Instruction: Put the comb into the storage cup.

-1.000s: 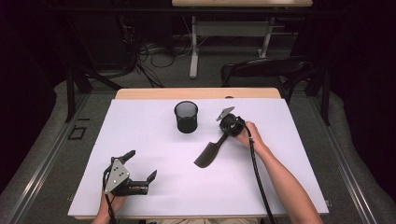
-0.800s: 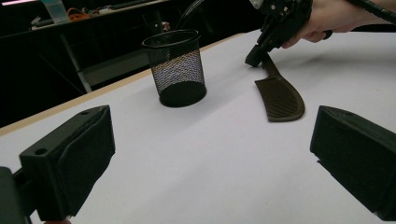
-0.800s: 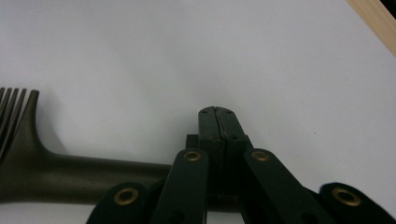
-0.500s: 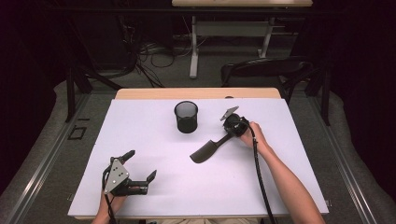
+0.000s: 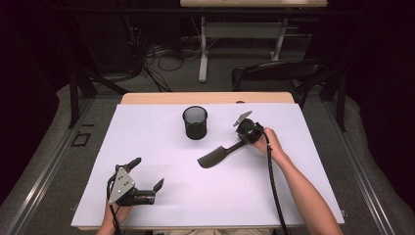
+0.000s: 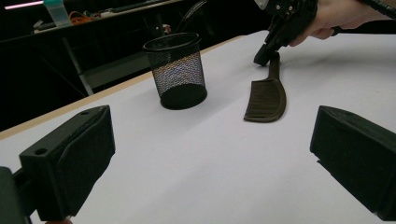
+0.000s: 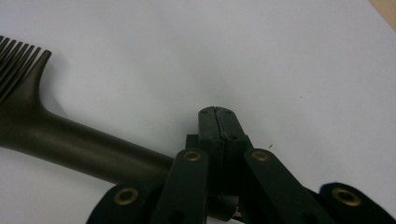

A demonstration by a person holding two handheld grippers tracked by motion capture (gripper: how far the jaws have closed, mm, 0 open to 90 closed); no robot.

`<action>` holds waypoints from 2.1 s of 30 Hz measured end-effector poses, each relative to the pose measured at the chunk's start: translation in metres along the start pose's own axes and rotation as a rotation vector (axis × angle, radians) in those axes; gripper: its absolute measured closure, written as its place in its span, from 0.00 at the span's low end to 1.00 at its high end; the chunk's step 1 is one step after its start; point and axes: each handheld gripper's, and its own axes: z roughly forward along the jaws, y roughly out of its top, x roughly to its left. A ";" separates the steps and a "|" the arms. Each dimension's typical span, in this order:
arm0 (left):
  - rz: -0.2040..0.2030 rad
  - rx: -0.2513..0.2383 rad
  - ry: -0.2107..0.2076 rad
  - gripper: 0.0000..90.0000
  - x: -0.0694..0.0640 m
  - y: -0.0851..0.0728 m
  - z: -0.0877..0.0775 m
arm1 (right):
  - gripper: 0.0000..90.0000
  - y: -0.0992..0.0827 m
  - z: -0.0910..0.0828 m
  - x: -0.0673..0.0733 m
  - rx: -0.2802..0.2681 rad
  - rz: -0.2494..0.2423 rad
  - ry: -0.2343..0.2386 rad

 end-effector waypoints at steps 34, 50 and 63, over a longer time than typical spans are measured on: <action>-0.004 -0.004 -0.003 0.00 -0.001 0.001 0.001 | 1.00 -0.016 -0.016 0.007 0.028 0.016 0.043; -0.005 -0.004 -0.003 0.00 -0.001 0.001 0.000 | 1.00 -0.021 -0.020 0.014 0.021 0.023 0.062; 0.000 -0.007 -0.003 0.00 -0.001 0.001 0.000 | 0.97 -0.024 -0.023 0.013 0.014 0.041 0.064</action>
